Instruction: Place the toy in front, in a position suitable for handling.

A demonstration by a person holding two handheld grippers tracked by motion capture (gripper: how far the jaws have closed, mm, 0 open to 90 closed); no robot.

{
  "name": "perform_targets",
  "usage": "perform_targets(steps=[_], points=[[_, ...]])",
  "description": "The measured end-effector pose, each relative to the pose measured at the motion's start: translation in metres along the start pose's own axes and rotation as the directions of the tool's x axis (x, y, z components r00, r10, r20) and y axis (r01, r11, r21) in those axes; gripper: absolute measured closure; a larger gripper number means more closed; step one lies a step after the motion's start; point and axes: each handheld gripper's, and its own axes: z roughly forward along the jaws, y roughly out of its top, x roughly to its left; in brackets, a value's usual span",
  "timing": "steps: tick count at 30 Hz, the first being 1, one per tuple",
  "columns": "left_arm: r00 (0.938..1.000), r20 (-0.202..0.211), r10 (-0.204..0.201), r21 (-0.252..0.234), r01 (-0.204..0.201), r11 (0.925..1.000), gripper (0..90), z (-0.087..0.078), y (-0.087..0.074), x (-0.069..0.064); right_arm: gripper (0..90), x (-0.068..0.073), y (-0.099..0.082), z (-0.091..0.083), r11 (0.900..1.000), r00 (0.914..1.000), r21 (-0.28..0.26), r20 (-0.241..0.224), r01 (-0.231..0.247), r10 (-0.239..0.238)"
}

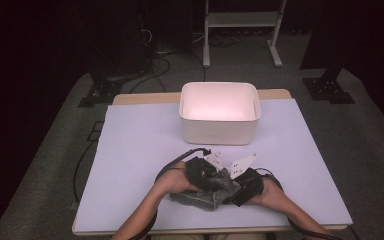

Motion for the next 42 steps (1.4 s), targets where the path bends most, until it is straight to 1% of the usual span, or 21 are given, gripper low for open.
perform_targets(steps=[4,6,11,13,17,21,22,23,25,27,28,29,30,31,32,34,35,36,38,39,42], points=[[0.9999,-0.014,-0.006,-0.001,0.006,1.0000,74.5,-0.004,-0.001,0.001,21.5,0.000,0.001,0.001,0.9998,0.9999,-0.014,0.001,-0.017,0.017],[0.9998,-0.018,-0.007,-0.001,0.006,1.0000,74.5,-0.005,-0.001,0.001,18.2,0.002,0.005,0.004,0.9999,0.9999,-0.008,0.001,-0.010,0.010],[0.9998,-0.018,-0.008,-0.001,0.008,1.0000,74.5,-0.005,-0.002,0.002,18.2,0.004,0.008,0.005,0.9999,0.9994,0.009,-0.033,-0.008,0.009],[0.9998,-0.018,-0.012,-0.005,0.012,0.9999,74.5,-0.007,-0.002,0.003,18.2,0.004,0.008,0.001,1.0000,0.9996,0.010,-0.027,0.002,-0.002],[0.9996,-0.023,-0.016,-0.009,0.016,0.9998,74.5,-0.009,-0.003,0.004,17.2,0.003,0.006,-0.004,0.9988,0.9991,-0.032,-0.020,-0.038,0.037],[0.9995,-0.027,-0.015,-0.008,0.015,0.9999,74.4,-0.012,-0.005,0.004,17.1,0.003,0.010,0.001,0.9995,0.9999,-0.029,0.002,-0.015,0.015],[0.9994,-0.028,-0.021,-0.012,0.021,0.9997,74.4,-0.015,-0.007,0.004,17.8,0.003,0.012,0.003,0.9997,1.0000,-0.021,0.005,-0.009,0.009],[0.9992,-0.031,-0.025,-0.019,0.024,0.9995,74.4,-0.018,-0.009,0.004,19.2,0.003,0.013,0.004,0.9999,1.0000,-0.015,0.006,0.006,-0.006],[0.9984,-0.040,-0.039,-0.031,0.038,0.9988,74.4,-0.024,-0.015,0.005,19.9,0.003,0.014,0.005,0.9999,0.9999,-0.009,0.010,0.010,-0.010],[0.9974,-0.050,-0.052,-0.028,0.051,0.9983,74.4,-0.031,-0.024,0.005,20.6,0.002,0.015,0.005,0.9999,0.9998,-0.004,0.015,0.015,-0.015],[0.9959,-0.053,-0.074,-0.031,0.072,0.9969,74.4,-0.034,-0.031,0.004,21.2,0.001,0.015,0.004,0.9999,0.9996,-0.001,0.020,0.017,-0.017],[0.9947,-0.060,-0.084,-0.035,0.082,0.9961,74.4,-0.038,-0.038,0.004,21.8,0.001,0.014,0.003,0.9999,0.9995,0.000,0.029,0.015,-0.015],[0.9931,-0.064,-0.098,-0.038,0.095,0.9947,74.4,-0.043,-0.045,0.005,22.0,0.000,0.014,0.002,0.9998,0.9992,0.001,0.036,0.019,-0.019],[0.9913,-0.071,-0.111,-0.047,0.107,0.9931,74.4,-0.048,-0.052,0.005,22.2,-0.001,0.013,0.001,1.0000,0.9993,0.006,0.037,0.006,-0.007],[0.9884,-0.080,-0.129,-0.059,0.125,0.9904,74.4,-0.053,-0.059,0.005,22.1,-0.002,0.012,0.000,1.0000,0.9992,0.007,0.040,0.006,-0.006],[0.9835,-0.092,-0.156,-0.079,0.149,0.9857,74.4,-0.063,-0.072,0.005,22.1,-0.004,0.011,0.000,1.0000,0.9995,0.006,0.033,-0.004,0.004],[0.9812,-0.098,-0.166,-0.082,0.159,0.9839,74.4,-0.067,-0.078,0.004,22.1,-0.005,0.011,0.000,1.0000,0.9996,0.007,0.028,-0.003,0.002],[0.9789,-0.103,-0.176,-0.085,0.168,0.9821,74.4,-0.071,-0.083,0.003,22.0,-0.005,0.012,0.000,0.9999,0.9996,0.006,0.024,-0.013,0.012],[0.9774,-0.102,-0.185,-0.090,0.176,0.9803,74.4,-0.074,-0.089,0.001,21.0,-0.006,0.015,0.000,0.9999,0.9999,-0.008,0.011,-0.011,0.011],[0.9781,-0.104,-0.180,-0.087,0.172,0.9813,74.4,-0.074,-0.090,0.001,21.0,-0.008,0.017,-0.001,0.9994,0.9997,-0.026,-0.003,-0.024,0.023],[0.9799,-0.098,-0.174,-0.091,0.165,0.9821,74.4,-0.070,-0.090,0.000,20.6,-0.012,0.026,-0.002,0.9976,0.9987,-0.052,-0.023,-0.046,0.044]])
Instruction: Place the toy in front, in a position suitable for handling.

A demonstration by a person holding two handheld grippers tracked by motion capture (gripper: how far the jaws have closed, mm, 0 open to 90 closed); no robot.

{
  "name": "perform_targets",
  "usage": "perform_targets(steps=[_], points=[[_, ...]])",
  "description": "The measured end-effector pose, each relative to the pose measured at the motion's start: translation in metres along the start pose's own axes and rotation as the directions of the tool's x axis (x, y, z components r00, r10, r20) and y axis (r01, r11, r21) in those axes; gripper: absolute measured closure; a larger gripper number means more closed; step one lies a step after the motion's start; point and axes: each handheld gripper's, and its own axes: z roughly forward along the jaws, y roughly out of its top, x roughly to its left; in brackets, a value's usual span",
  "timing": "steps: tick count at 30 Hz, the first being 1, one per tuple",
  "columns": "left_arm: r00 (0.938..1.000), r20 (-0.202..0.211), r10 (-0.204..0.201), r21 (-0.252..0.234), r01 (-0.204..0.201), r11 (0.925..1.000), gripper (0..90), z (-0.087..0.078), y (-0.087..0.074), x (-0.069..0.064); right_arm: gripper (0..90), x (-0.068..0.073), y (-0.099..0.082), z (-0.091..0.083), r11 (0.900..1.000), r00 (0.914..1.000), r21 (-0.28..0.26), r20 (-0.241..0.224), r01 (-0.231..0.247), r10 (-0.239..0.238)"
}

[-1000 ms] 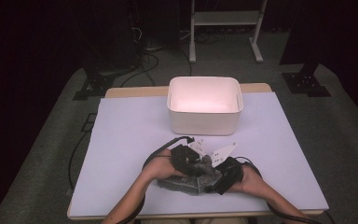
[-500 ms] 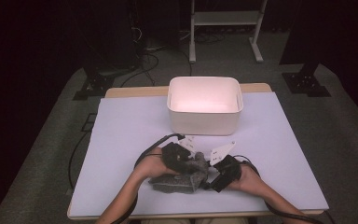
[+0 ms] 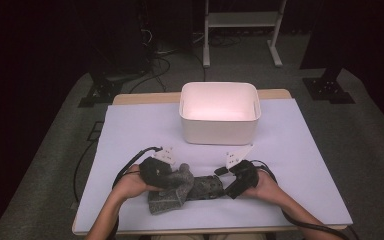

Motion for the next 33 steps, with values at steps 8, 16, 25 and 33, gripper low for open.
perform_targets(steps=[8,16,25,33], points=[[0.9987,0.033,0.038,0.009,-0.038,0.9992,74.2,0.020,0.017,0.000,20.4,-0.007,0.018,0.015,0.9994,0.9996,0.034,-0.029,-0.005,0.006],[0.9982,0.038,0.047,0.021,-0.048,0.9986,74.2,0.018,0.024,0.000,20.7,-0.008,0.018,0.022,0.9980,0.9970,0.059,-0.073,-0.021,0.026],[0.9989,0.033,0.033,-0.006,-0.032,0.9995,74.1,0.017,0.016,-0.004,21.9,0.000,0.014,0.025,0.9968,0.9967,0.078,-0.078,-0.016,0.022],[0.9980,0.038,0.052,0.004,-0.052,0.9986,74.2,0.018,0.017,-0.005,22.4,-0.012,0.019,0.026,0.9950,0.9908,0.066,-0.107,-0.076,0.082]])
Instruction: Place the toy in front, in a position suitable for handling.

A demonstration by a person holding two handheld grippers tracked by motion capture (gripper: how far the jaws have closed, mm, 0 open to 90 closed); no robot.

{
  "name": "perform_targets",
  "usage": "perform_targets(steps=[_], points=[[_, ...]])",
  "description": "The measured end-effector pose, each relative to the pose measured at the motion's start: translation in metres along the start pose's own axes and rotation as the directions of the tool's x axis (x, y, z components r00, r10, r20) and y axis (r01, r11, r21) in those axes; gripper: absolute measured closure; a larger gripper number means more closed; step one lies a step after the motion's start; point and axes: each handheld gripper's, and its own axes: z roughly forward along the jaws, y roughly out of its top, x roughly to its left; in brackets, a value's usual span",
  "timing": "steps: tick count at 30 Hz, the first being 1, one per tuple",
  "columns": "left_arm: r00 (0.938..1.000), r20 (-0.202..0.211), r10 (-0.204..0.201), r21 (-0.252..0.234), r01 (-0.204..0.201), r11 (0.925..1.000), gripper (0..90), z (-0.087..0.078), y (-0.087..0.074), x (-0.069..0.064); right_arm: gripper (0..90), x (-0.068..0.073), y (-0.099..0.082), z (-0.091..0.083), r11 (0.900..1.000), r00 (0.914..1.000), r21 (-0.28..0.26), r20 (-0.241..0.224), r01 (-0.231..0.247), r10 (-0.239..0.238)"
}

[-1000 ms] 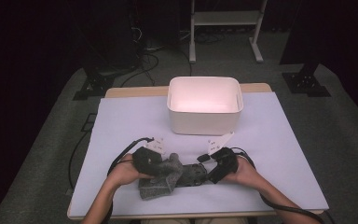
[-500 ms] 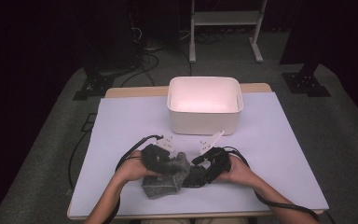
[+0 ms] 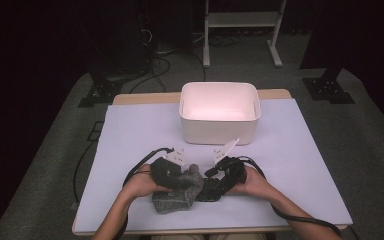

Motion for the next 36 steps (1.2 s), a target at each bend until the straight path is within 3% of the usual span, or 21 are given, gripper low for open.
perform_targets(steps=[7,11,15,17,21,25,31,34,36], points=[[1.0000,0.008,0.003,-0.014,-0.003,0.9999,74.2,-0.005,0.002,-0.001,22.6,-0.003,0.002,0.007,0.9986,0.9984,0.030,-0.035,-0.044,0.045],[0.9999,-0.015,0.008,-0.015,-0.008,0.9999,73.8,-0.012,0.007,0.000,27.6,-0.002,0.000,0.010,0.9958,0.9945,0.035,-0.059,-0.084,0.086],[0.9996,-0.026,0.014,-0.007,-0.014,0.9999,73.8,-0.019,0.011,0.000,30.8,0.000,-0.001,0.009,0.9961,0.9941,0.026,-0.066,-0.085,0.086],[0.9994,-0.031,0.013,-0.001,-0.013,0.9999,73.8,-0.021,0.012,0.001,31.3,0.003,-0.001,0.008,0.9974,0.9962,0.023,-0.052,-0.069,0.070],[0.9997,-0.021,-0.009,0.018,0.009,0.9998,72.8,-0.023,0.010,0.004,34.4,0.015,-0.001,0.004,0.9997,0.9998,0.010,0.001,0.021,-0.021],[0.9993,0.013,-0.034,0.022,0.034,0.9992,70.3,-0.023,0.009,0.005,43.2,0.030,-0.004,-0.003,0.9934,0.9926,-0.013,0.043,0.114,-0.113],[0.9987,0.050,-0.009,0.068,0.005,0.9977,65.0,-0.019,0.015,0.001,45.8,0.042,-0.006,-0.007,0.9827,0.9802,-0.026,0.081,0.183,-0.181],[0.9970,0.077,0.005,0.085,-0.011,0.9963,67.3,-0.016,0.016,-0.003,48.3,0.046,-0.007,-0.008,0.9760,0.9732,-0.030,0.088,0.216,-0.213],[0.9963,0.084,0.017,0.086,-0.024,0.9960,69.2,-0.018,0.016,-0.005,49.8,0.047,-0.008,-0.010,0.9754,0.9733,-0.039,0.085,0.217,-0.213]])
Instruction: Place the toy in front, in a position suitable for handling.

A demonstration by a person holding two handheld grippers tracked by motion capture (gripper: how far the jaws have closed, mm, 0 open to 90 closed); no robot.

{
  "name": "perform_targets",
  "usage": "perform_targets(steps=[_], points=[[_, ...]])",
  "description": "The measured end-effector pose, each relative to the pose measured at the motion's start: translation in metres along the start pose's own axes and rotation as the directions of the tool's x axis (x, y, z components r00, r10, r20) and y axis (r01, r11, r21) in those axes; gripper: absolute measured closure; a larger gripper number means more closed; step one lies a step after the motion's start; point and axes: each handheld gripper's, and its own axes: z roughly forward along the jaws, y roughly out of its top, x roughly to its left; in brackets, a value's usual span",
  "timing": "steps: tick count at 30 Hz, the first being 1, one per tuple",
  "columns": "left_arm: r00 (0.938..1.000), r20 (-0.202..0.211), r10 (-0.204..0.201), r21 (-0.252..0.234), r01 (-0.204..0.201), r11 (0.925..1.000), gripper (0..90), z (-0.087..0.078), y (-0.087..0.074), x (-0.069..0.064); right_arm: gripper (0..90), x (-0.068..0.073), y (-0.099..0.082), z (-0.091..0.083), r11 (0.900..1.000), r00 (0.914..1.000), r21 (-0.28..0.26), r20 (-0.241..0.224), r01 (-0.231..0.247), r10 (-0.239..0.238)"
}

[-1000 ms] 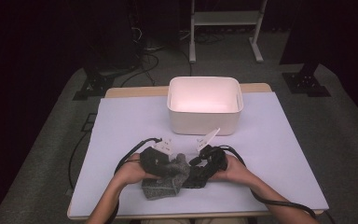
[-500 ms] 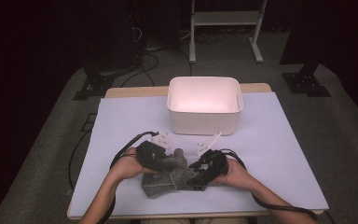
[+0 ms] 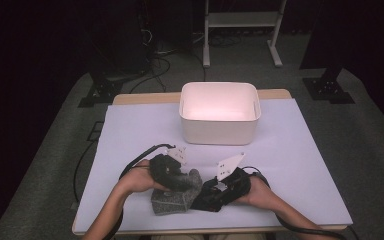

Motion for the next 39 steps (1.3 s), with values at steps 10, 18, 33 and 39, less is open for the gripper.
perform_targets(steps=[10,18,33,39], points=[[0.9995,0.006,0.032,-0.015,-0.032,0.9994,71.5,-0.006,-0.005,-0.015,42.9,0.006,0.000,0.017,0.9989,0.9989,0.038,-0.038,-0.026,0.028],[0.9979,0.060,0.021,-0.079,-0.017,0.9967,75.5,-0.007,-0.012,-0.014,54.4,0.005,0.005,0.022,0.9980,0.9938,0.029,-0.095,-0.056,0.058],[0.9960,0.084,0.032,-0.086,-0.025,0.9960,77.0,-0.004,-0.011,-0.019,45.5,0.005,0.012,0.017,0.9968,0.9962,0.071,-0.076,-0.037,0.043],[0.9959,0.084,0.033,-0.089,-0.025,0.9957,76.9,-0.004,-0.012,-0.020,55.1,0.015,0.005,0.038,0.9876,0.9994,0.155,-0.031,0.023,-0.018]])
